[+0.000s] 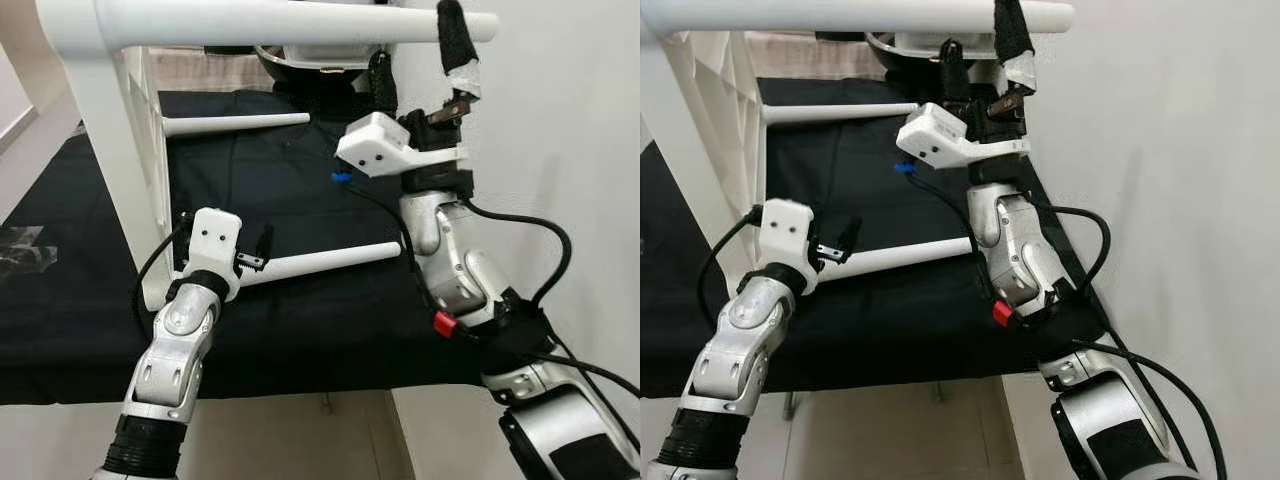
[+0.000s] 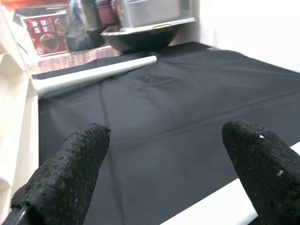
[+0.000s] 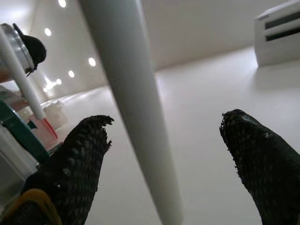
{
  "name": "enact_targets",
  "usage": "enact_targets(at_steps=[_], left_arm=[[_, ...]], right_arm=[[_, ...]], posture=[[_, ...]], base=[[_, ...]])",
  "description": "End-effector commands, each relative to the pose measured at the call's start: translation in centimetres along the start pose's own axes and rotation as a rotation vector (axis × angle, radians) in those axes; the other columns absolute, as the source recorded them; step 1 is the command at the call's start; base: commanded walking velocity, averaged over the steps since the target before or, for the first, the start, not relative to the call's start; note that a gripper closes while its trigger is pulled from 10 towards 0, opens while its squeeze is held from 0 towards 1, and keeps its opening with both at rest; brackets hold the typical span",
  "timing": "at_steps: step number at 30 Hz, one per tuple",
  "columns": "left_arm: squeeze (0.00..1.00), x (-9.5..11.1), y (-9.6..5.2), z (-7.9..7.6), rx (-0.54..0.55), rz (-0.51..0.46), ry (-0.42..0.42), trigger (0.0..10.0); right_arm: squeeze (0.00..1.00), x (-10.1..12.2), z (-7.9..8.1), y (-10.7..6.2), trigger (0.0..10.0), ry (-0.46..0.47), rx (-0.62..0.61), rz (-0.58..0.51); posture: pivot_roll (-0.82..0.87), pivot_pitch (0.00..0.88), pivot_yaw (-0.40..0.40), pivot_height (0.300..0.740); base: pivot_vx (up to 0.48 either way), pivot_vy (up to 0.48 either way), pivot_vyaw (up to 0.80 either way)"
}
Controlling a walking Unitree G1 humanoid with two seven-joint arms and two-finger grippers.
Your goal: Building children table
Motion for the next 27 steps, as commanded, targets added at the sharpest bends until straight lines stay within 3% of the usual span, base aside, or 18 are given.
enact_targets(at_steps=[1,10,27], left_arm=[[0.0,-0.6,-0.1,0.0,0.015,0.019,0.013,10.0],[0.0,-1.5,-0.2,0.5,0.035,0.033,0.023,10.0],[0.0,-2.9,-1.0,0.9,0.089,0.066,0.045,10.0]], right_arm=[[0.0,0.7,0.2,1.0,10.0,-0.036,-0.008,-0.041],[0.0,0.7,1.4,2.1,10.0,-0.109,0.013,-0.059],[0.0,-0.1,0.1,5.1,10.0,-0.201,-0.103,-0.048]], posture=[[0.08,0.133,-0.097,0.74],[0.08,0.132,-0.102,0.74],[0.08,0.117,-0.115,0.74]], base=[[0.0,0.0,0.0],[0.0,0.0,0.0],[0.0,0.0,0.0]])
Point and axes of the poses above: a point about 5 cm out from each wrist's last joint towards the gripper, its own y axis pointing out of the wrist towards the gripper, its own x axis along the axis of the wrist's last joint, z = x × y, the point moved 6 cm from there along y, pointing out of the wrist towards the gripper, and after that the axes turned 9 degrees about y, right-handed, at the moved point
